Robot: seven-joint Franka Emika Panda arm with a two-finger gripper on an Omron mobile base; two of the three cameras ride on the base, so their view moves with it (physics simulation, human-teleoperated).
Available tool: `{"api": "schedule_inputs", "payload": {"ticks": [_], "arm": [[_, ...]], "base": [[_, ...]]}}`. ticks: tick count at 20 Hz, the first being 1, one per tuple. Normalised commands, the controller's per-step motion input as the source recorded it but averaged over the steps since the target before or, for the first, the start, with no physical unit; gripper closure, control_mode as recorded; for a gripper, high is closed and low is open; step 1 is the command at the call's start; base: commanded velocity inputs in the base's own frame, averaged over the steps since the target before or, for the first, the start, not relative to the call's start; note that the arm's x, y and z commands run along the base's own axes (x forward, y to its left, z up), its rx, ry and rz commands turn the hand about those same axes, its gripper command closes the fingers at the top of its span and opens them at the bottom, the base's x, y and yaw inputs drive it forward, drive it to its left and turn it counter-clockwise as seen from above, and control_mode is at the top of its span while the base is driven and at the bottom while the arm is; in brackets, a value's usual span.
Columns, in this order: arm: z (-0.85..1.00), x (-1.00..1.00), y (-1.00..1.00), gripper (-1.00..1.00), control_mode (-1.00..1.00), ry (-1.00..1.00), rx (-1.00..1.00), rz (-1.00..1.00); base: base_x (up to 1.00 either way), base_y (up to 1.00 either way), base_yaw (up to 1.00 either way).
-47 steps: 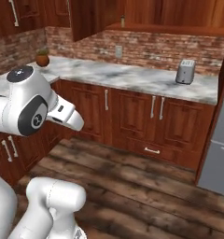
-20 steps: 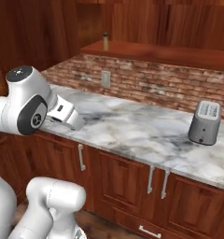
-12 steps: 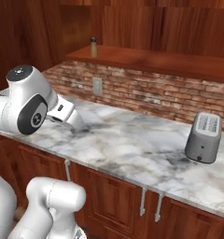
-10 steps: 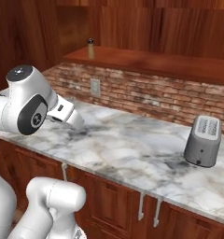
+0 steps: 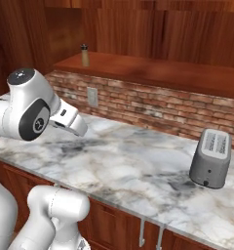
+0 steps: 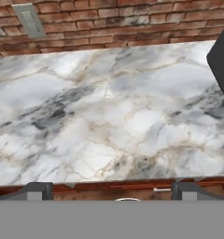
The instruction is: Take 2 condiments from the cabinet and move them on the counter near the stove.Make sure the condiments are lined up with each other, next to each other.
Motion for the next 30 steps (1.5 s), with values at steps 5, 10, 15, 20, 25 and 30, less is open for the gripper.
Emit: {"api": "schedule_inputs", "payload": {"ticks": [5, 10, 15, 20, 25, 30], "arm": [[0.00, 0.00, 0.00, -1.00, 1.00, 0.00, 0.00, 0.00], [0.00, 0.00, 0.00, -1.00, 1.00, 0.00, 0.00, 0.00], [0.00, 0.00, 0.00, -1.00, 1.00, 0.00, 0.00, 0.00], [0.00, -0.09, -0.08, -1.00, -1.00, 0.00, 0.08, 0.11], [0.27, -0.12, -0.02, -1.00, -1.00, 0.00, 0.10, 0.29], [0.62, -0.03, 0.01, -1.00, -1.00, -0.09, 0.00, 0.14]], "base": [[0.60, 0.21, -0.01], [0.33, 0.10, -0.01], [0.00, 0.00, 0.00], [-0.02, -0.02, 0.05], [0.00, 0.00, 0.00], [0.00, 0.00, 0.00]]}}
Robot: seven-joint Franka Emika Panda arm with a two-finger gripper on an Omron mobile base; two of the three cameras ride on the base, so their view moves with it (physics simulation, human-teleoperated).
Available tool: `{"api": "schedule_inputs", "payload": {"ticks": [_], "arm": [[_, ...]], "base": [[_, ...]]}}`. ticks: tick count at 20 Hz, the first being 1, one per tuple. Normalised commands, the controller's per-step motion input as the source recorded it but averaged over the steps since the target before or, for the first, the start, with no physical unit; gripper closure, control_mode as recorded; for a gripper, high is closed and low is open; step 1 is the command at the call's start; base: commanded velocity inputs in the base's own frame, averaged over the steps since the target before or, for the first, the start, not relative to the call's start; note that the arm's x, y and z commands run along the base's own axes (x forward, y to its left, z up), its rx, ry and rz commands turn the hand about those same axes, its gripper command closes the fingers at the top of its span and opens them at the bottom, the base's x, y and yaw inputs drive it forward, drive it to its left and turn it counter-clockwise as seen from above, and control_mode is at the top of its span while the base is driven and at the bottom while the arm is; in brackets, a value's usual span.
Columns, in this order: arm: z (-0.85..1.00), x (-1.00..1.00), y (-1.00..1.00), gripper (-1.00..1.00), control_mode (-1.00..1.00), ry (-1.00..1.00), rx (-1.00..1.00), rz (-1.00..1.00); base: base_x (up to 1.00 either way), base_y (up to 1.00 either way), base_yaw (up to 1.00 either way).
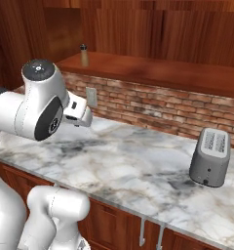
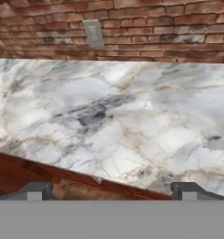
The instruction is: Take 2 condiments from the cabinet and move them on the counter near the stove.Make sure the condiments are lined up with each other, next to each other.
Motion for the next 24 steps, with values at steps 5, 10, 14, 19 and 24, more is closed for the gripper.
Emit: {"api": "schedule_inputs", "payload": {"ticks": [5, 10, 14, 19, 24], "arm": [[0.73, 0.00, 0.06, -1.00, -1.00, -0.11, -0.02, 0.05], [0.24, 0.11, 0.20, -1.00, -1.00, -0.32, -0.11, 0.00], [0.08, 0.39, 0.15, -1.00, -1.00, -0.29, -0.04, 0.02], [0.01, 0.50, 0.17, -1.00, -1.00, -0.22, 0.00, 0.05], [0.24, 0.45, 0.20, -1.00, -1.00, -0.04, 0.00, 0.01]], "base": [[0.00, 0.00, 0.00], [0.00, 0.00, 0.00], [0.00, 0.00, 0.00], [0.00, 0.00, 0.00], [0.00, 0.00, 0.00]]}}
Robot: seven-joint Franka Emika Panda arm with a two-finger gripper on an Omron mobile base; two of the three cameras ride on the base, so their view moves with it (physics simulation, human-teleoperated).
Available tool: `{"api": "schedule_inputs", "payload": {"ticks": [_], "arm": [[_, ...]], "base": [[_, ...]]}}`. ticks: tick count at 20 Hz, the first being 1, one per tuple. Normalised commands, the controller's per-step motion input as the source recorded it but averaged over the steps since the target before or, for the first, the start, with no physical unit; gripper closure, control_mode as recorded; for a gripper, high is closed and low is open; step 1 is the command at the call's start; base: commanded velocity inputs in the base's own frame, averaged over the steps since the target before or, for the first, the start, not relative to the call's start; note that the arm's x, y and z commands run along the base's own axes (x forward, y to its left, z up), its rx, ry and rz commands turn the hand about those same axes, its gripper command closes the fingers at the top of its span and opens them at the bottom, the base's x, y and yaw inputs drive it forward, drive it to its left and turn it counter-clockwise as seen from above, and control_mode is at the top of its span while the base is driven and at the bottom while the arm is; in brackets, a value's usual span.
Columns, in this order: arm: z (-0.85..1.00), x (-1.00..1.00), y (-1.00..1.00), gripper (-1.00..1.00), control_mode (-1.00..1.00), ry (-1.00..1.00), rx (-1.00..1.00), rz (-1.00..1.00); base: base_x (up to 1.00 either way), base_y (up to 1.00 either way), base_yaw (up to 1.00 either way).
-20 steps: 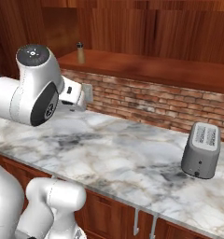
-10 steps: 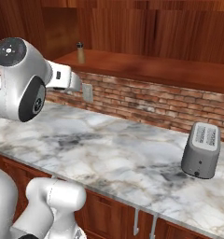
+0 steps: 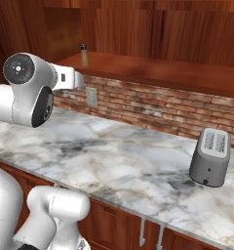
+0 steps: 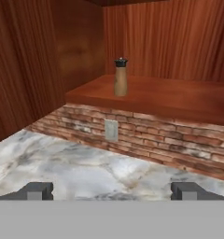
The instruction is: Take 2 condiments from the cabinet and move them on the counter near the stove.Make sure the condiments are lined up with each other, next to each other.
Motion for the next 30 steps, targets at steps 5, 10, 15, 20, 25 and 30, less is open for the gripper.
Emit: {"api": "schedule_inputs", "payload": {"ticks": [5, 10, 15, 20, 25, 30], "arm": [[0.15, 0.51, 0.20, -1.00, -1.00, 0.03, 0.00, 0.00], [0.00, 0.64, 0.05, -1.00, -1.00, 0.06, 0.00, 0.00], [0.00, 0.54, 0.01, -1.00, -1.00, 0.03, 0.00, 0.00], [0.00, 0.48, 0.04, -1.00, -1.00, 0.00, 0.00, 0.00], [0.00, 0.44, 0.07, -1.00, -1.00, 0.00, 0.00, 0.00], [0.00, 0.39, 0.10, -1.00, -1.00, 0.02, 0.00, 0.00]], "base": [[0.00, 0.00, 0.00], [0.00, 0.00, 0.00], [0.00, 0.00, 0.00], [0.00, 0.00, 0.00], [0.00, 0.00, 0.00], [0.00, 0.00, 0.00]]}}
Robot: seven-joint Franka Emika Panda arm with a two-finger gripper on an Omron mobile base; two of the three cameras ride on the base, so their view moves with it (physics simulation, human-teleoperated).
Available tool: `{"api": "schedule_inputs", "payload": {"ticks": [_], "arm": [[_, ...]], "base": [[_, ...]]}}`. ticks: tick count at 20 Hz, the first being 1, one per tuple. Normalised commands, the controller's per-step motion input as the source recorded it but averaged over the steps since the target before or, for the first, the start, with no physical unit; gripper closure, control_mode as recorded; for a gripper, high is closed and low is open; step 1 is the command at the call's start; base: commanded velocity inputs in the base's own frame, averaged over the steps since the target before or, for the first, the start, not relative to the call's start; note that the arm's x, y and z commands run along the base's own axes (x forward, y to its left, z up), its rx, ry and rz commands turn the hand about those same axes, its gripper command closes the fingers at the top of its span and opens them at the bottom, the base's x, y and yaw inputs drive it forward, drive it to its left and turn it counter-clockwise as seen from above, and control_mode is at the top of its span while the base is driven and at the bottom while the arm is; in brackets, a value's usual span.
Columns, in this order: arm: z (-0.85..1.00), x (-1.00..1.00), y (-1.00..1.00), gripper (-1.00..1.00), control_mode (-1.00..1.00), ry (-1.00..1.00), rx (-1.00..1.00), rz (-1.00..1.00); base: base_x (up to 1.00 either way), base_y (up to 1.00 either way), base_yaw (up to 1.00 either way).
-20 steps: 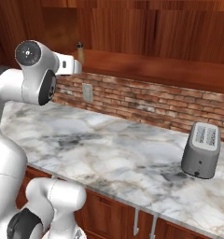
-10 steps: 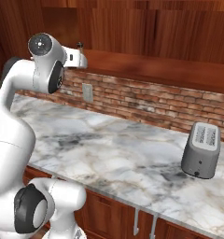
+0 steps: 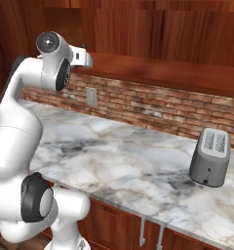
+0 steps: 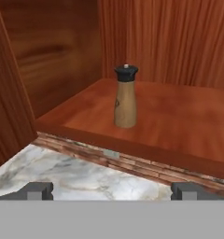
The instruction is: Take 2 condiments from the cabinet and move them on the counter near the stove.Make sure the condiments are lined up with each other, next to each other.
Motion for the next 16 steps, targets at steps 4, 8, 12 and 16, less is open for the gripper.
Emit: {"api": "schedule_inputs", "payload": {"ticks": [4, 8, 12, 16], "arm": [[0.00, 0.41, 0.13, -1.00, -1.00, 0.05, 0.00, 0.00], [0.00, 0.40, 0.09, -1.00, -1.00, 0.02, 0.00, 0.00], [0.00, 0.35, 0.00, -1.00, -1.00, 0.01, 0.00, -0.01], [-0.04, 0.28, 0.00, -1.00, -1.00, 0.00, 0.00, -0.01]], "base": [[0.00, 0.00, 0.00], [0.00, 0.00, 0.00], [0.00, 0.00, 0.00], [0.00, 0.00, 0.00]]}}
